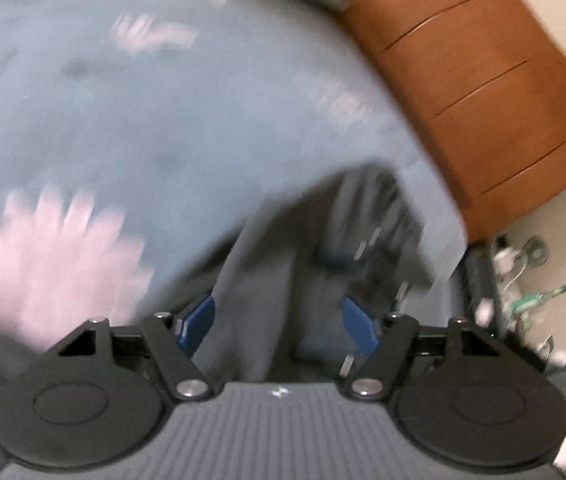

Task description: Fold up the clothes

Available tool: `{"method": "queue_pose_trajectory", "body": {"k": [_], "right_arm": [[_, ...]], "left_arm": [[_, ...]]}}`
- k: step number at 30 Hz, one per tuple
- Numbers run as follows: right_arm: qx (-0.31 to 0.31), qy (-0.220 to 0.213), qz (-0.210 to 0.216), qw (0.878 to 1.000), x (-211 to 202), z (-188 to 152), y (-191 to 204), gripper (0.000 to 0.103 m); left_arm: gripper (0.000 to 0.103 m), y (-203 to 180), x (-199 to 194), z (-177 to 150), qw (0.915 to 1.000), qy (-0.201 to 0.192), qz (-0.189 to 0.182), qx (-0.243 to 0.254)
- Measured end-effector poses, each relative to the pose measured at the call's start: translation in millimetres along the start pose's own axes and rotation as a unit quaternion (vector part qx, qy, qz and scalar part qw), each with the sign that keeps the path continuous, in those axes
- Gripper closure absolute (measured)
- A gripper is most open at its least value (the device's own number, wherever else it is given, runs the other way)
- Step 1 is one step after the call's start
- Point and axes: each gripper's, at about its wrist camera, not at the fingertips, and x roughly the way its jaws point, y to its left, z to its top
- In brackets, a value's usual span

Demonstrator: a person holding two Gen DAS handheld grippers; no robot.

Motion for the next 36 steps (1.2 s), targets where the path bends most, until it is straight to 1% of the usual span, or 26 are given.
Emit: {"method": "queue_pose_trajectory", "body": {"k": [1,2,3,6,7,8,9,12,13,15,17,18,20,22,25,27,28,30,31,33,34,35,36], "right_arm": [[0.001,-0.001,0.0,1.0,0.1,-0.2,0.0,0.001],[0.002,-0.002,0.0,1.0,-0.1,-1.1,-0.2,0.001],[0.002,-0.001,0.0,1.0,-0.7,-1.1,-0.6,0.001],[0.002,0.001,0.0,1.0,-2.4,-1.3,-1.9,0.001],[0.002,0.0,0.0,1.0,-3.1,-2.1,-2.6,0.001],[0.003,-0.001,0.001,1.0,-3.9,-2.9,-3.3,0.001],[0.003,-0.002,0.002,1.0,-4.6,-3.8,-4.0,0.001],[0.006,-0.008,0.006,1.0,-4.0,-5.2,-6.5,0.0],[0.006,-0.009,0.007,1.0,-3.3,-5.5,-6.5,0.0],[0.005,-0.011,0.007,1.0,-2.6,-6.3,-6.3,0.0],[0.005,-0.013,0.007,1.0,-2.5,-6.7,-6.3,0.0],[0.006,-0.013,0.006,1.0,-3.4,-8.1,-5.2,0.0],[0.005,-0.012,0.004,1.0,-3.4,-7.7,-4.1,0.0],[0.004,-0.011,0.004,1.0,-3.2,-6.9,-3.7,0.0],[0.0,-0.01,0.0,1.0,-3.9,-5.2,-2.7,0.0],[-0.004,-0.01,-0.005,1.0,-5.2,-4.3,-1.5,0.0],[-0.006,-0.01,-0.009,1.0,-6.2,-4.0,-0.7,0.0],[-0.01,-0.009,-0.016,1.0,-8.1,-3.6,0.6,0.0],[-0.009,-0.009,-0.016,1.0,-8.9,-4.4,0.1,0.0],[-0.004,-0.007,-0.015,1.0,-9.3,-5.6,-2.9,0.0],[-0.002,-0.006,-0.015,1.0,-9.1,-6.0,-4.6,0.0],[-0.001,-0.005,-0.015,1.0,-8.7,-5.6,-5.3,0.0],[0.0,-0.005,-0.014,1.0,-8.3,-5.2,-6.0,0.0]], "left_arm": [[0.029,0.6,7.2,9.2,0.9999,-0.008,-0.012,0.0],[0.029,3.6,16.8,15.7,0.9997,-0.007,-0.021,-0.006],[0.029,8.7,29.9,20.1,0.9995,0.003,-0.026,-0.016],[0.029,18.2,68.4,20.0,0.9987,0.039,-0.01,-0.033],[0.03,22.1,76.5,16.1,0.9979,0.048,-0.011,-0.041],[0.031,22.3,79.1,10.8,0.9975,0.049,-0.016,-0.048],[0.031,18.5,77.3,6.7,0.9975,0.045,-0.03,-0.046],[0.029,5.6,70.3,-0.8,0.9958,0.035,-0.081,-0.025],[0.029,2.8,70.9,-1.1,0.9954,0.033,-0.088,-0.018],[0.028,1.6,77.0,3.8,0.9958,0.034,-0.084,-0.007],[0.029,6.6,89.9,13.0,0.9962,0.035,-0.077,-0.018],[0.028,10.1,97.0,17.9,0.9956,0.033,-0.084,-0.028],[0.029,19.5,112.2,28.6,0.992,0.032,-0.108,-0.057],[0.028,26.5,125.0,36.4,0.9853,0.027,-0.139,-0.096],[0.029,38.2,130.5,43.9,0.9699,-0.03,-0.182,-0.159],[0.029,43.4,125.9,45.9,0.9627,-0.054,-0.193,-0.182],[0.029,44.4,122.8,44.4,0.9623,-0.063,-0.19,-0.184],[0.031,43.8,114.7,37.9,0.9645,-0.081,-0.179,-0.176],[0.031,41.6,107.8,33.9,0.9669,-0.093,-0.171,-0.165],[0.031,35.0,92.7,28.1,0.9752,-0.116,-0.136,-0.13],[0.031,33.4,83.6,26.9,0.9794,-0.127,-0.108,-0.114],[0.03,34.4,72.2,26.0,0.9812,-0.137,-0.087,-0.106],[0.03,36.1,61.0,25.3,0.9816,-0.143,-0.073,-0.102]]}}
